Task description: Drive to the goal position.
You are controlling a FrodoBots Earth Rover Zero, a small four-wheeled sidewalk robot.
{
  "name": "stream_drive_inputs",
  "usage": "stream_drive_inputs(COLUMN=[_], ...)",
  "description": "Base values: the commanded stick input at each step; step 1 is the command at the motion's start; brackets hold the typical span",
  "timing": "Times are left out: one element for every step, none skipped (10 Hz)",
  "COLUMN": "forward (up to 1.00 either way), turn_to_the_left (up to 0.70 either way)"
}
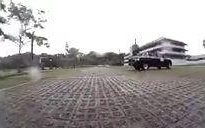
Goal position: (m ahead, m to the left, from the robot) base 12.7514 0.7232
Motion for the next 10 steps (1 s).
stream_drive_inputs(forward=[0.7,0.7,0.7,0.7,0.7,0.7,0.7,0.7,0.7,0.7], turn_to_the_left=[0.0,0.0,0.0,0.0,0.0,0.0,0.0,0.0,0.0,0.0])
